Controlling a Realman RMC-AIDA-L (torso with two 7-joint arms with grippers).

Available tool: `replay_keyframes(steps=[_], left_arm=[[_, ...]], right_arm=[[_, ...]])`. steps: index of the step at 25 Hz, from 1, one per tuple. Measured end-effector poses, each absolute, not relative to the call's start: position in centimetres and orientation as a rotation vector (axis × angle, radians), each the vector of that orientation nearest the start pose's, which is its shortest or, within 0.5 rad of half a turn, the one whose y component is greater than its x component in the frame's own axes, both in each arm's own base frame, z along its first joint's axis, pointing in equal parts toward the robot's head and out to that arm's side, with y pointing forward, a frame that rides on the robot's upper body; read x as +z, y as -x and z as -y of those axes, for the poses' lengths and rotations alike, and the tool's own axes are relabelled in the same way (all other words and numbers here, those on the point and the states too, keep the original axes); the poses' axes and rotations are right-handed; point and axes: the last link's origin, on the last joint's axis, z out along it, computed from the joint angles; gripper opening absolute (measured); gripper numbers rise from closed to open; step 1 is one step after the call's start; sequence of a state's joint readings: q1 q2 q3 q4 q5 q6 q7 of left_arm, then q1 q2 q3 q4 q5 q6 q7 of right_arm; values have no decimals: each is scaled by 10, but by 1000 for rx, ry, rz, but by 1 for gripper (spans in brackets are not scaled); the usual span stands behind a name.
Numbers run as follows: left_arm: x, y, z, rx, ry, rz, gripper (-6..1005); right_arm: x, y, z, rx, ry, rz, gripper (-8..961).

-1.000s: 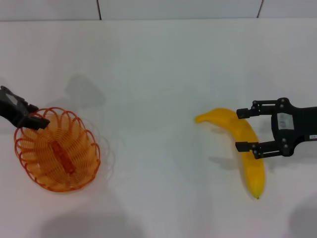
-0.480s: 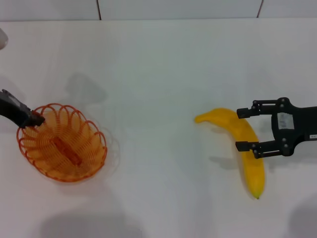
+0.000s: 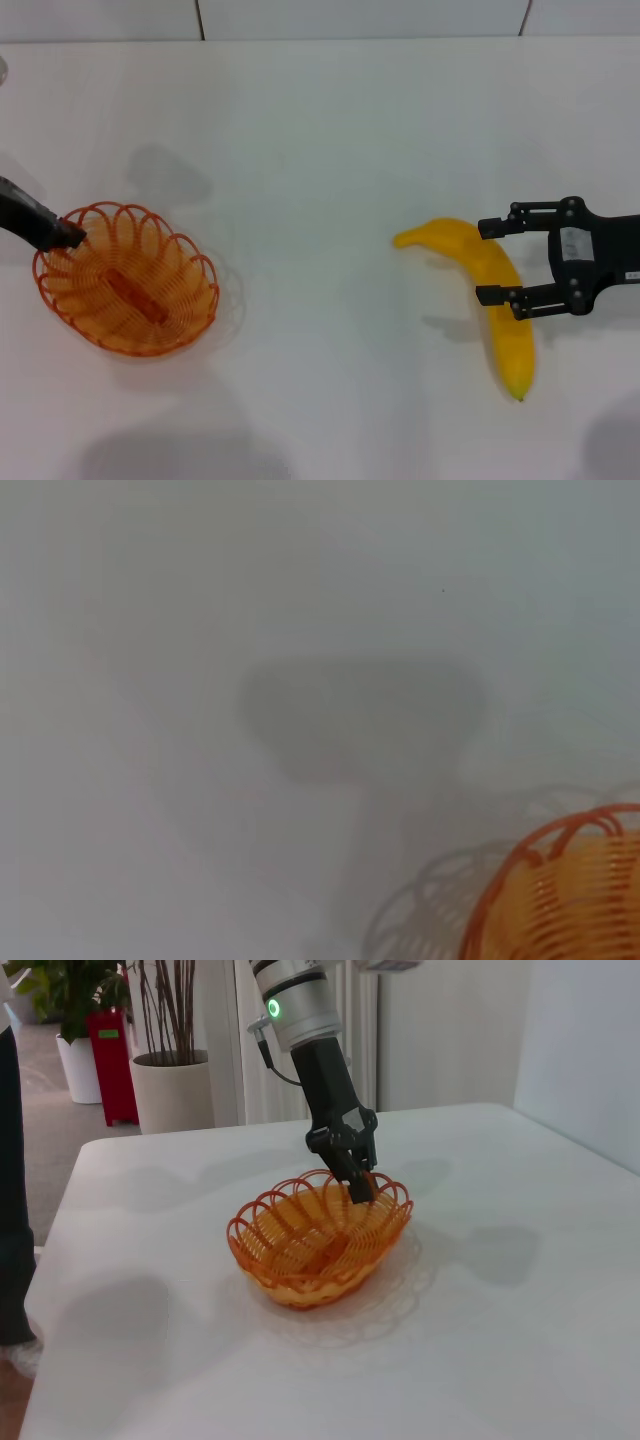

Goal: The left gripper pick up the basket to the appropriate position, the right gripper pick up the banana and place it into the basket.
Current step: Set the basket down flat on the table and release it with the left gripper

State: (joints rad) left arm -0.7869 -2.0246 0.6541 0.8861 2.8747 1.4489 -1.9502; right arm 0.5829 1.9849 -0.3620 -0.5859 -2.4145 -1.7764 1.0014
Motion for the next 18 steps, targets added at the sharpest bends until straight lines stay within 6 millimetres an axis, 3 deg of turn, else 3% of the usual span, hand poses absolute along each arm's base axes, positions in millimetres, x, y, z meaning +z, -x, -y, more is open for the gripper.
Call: replay_keyframes(steps=[10,18], left_arm=[[60,277,-391,407,2554,953,93],[62,288,-376,212,2501,1181,91]], right_arm=[[34,-298,-305,503,2897,-224,791],[34,-300,-304,505,2893,-230,791]])
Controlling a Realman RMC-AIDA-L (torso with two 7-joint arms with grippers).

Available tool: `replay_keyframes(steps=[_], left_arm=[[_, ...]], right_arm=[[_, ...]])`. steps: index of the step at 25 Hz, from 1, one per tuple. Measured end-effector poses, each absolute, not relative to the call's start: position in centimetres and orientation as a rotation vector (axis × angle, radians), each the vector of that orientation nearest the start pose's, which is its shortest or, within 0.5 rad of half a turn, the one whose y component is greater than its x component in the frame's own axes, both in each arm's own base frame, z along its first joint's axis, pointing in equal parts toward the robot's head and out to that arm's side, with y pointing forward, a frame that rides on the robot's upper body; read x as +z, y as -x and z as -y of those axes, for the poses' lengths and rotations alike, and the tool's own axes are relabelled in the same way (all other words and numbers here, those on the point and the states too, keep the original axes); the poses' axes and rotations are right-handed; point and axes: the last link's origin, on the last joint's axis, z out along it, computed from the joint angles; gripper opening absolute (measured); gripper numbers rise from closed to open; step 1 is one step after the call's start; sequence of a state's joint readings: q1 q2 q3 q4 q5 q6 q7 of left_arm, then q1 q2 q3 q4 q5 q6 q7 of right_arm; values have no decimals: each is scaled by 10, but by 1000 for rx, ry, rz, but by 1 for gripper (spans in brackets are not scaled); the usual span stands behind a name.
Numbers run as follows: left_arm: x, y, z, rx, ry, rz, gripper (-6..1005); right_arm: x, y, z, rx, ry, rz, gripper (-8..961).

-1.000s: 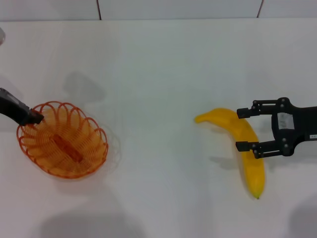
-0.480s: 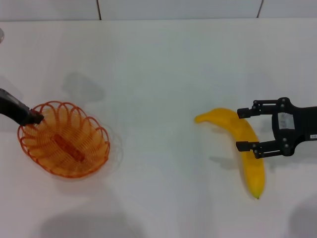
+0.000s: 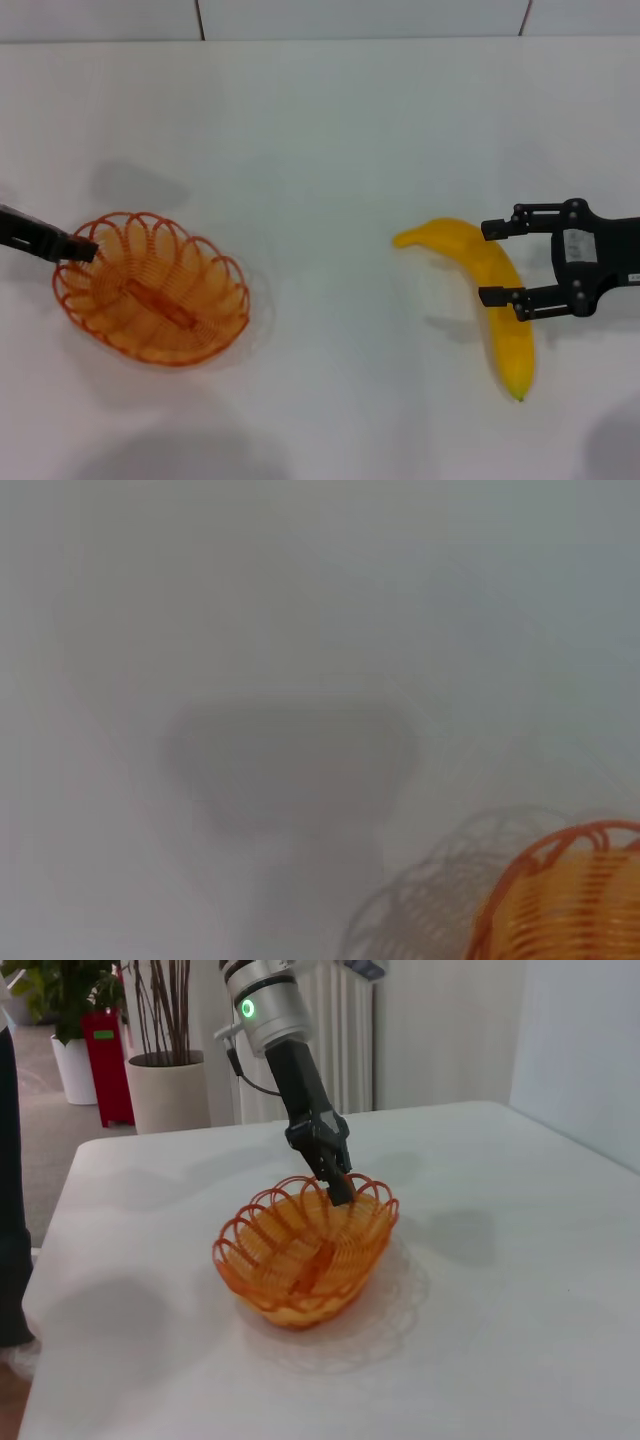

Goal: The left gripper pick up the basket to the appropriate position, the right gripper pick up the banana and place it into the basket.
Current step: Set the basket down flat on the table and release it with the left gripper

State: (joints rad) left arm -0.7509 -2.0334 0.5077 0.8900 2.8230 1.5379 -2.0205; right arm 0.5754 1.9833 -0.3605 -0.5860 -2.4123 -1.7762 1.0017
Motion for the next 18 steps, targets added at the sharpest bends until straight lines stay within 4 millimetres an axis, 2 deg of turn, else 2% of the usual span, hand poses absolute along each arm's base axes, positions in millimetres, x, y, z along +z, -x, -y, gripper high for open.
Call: replay_keyframes(steps=[13,18], left_arm=[[54,282,-370,-84,2441,1387,73],[43,279,-369,-109,2442,1472,68]], right_arm=[[35,-300,-304,509,2889,-234,792],[35,-299,-305,521,2880,-231,792]])
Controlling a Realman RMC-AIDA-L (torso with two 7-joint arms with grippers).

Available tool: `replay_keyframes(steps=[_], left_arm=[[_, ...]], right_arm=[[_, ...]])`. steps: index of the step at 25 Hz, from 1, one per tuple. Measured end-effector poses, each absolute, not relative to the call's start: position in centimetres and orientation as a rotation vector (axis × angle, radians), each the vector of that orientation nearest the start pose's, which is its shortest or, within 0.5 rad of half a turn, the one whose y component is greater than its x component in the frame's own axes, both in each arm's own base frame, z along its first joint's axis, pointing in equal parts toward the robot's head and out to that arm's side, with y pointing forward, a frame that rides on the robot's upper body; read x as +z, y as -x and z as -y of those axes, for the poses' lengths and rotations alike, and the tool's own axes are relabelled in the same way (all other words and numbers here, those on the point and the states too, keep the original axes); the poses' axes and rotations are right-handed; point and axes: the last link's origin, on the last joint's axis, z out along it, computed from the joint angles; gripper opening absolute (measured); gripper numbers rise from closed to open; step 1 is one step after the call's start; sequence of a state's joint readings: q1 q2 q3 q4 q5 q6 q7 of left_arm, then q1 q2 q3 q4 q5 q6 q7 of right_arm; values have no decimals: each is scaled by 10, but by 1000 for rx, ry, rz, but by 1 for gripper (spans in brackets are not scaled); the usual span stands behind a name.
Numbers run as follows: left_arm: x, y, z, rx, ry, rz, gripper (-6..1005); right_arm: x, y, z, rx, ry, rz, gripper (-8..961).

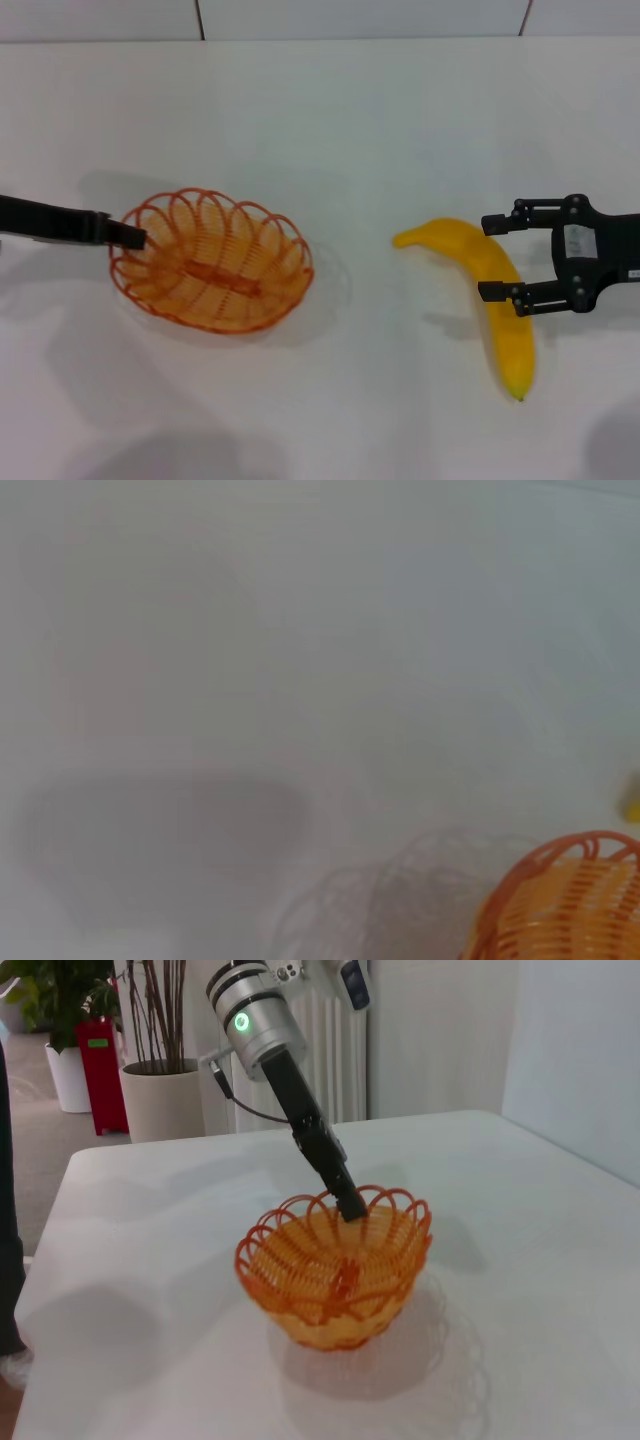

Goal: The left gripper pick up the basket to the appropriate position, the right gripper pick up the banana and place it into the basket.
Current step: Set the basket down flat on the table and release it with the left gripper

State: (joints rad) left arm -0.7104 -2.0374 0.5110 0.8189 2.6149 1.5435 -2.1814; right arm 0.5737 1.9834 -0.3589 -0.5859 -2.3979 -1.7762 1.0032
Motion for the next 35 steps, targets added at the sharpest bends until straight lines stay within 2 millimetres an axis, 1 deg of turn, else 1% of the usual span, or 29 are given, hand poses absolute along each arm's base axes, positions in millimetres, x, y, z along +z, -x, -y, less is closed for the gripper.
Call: replay_keyframes(steps=[4,11,14,17,23,28,35], left_arm=[[32,272,-370,-111,2462,1527,66],[23,266,-372,-142,2436,1633,82],[16,265,-370,-136,2431,1691,88],[11,264,-369,-124,2438,1713,95],[11,261,-371,-123,2441,1711,108],[11,262,-370,-137,2418,1748,119],[1,265,-363,-121,2408,1831,135]], right_arm=[[35,-298,-306,521,2880,-227,792],[35,-296,-307,524,2882,-221,792],[34,-296,-307,526,2882,-221,792],[34,-296,-307,526,2882,-221,793],[34,-296,-307,524,2881,-221,793],[34,-296,-307,526,2882,-221,793],[33,-295,-307,529,2884,-220,793]])
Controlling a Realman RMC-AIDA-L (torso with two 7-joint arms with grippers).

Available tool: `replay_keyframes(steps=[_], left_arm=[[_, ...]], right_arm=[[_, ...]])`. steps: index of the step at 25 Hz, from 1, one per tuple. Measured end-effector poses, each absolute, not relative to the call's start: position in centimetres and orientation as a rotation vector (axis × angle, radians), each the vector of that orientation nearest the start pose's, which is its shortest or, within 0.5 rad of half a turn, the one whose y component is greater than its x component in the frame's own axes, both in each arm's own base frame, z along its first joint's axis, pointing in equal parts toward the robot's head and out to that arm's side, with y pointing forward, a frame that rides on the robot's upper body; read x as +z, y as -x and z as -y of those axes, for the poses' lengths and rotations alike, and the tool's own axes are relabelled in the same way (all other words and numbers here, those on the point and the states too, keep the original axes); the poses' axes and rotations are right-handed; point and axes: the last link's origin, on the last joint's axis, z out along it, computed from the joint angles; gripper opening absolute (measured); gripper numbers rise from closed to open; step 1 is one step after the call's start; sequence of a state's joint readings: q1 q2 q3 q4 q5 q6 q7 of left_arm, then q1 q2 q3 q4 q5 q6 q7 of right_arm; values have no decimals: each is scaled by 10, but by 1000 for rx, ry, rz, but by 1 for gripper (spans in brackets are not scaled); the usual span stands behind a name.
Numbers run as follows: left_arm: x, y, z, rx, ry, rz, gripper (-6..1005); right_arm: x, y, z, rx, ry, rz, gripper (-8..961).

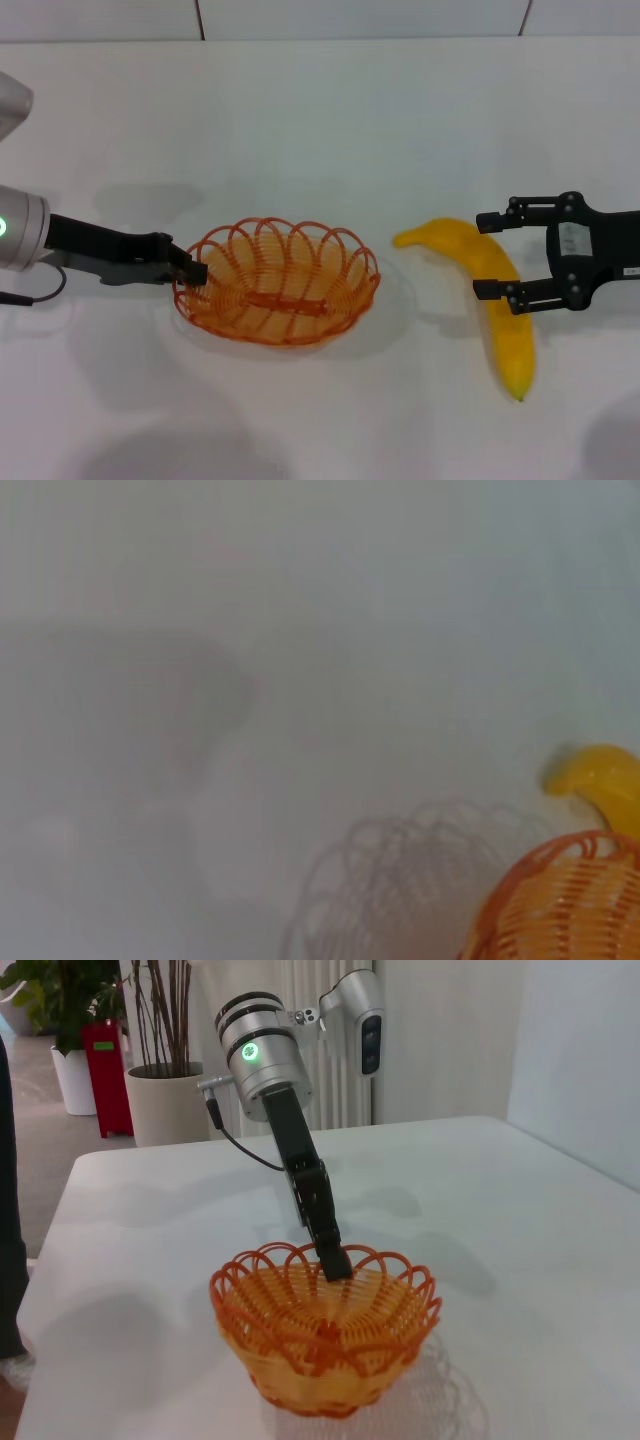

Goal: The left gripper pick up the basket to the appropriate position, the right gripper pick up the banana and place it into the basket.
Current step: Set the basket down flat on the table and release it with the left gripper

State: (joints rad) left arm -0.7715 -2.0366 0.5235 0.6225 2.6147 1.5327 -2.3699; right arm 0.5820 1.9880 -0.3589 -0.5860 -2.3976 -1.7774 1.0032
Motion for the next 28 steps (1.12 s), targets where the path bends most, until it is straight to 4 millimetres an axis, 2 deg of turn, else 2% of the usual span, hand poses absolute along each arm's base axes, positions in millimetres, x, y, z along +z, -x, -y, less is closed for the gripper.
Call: replay_keyframes(steps=[19,28], left_arm=[[-6,262,-361,-104,2442,1838,177],[-17,257,-356,17,2539,1781,299]], right_arm=[[33,-295,-307,530,2885,-218,794],[34,-295,-307,528,2884,-218,794]])
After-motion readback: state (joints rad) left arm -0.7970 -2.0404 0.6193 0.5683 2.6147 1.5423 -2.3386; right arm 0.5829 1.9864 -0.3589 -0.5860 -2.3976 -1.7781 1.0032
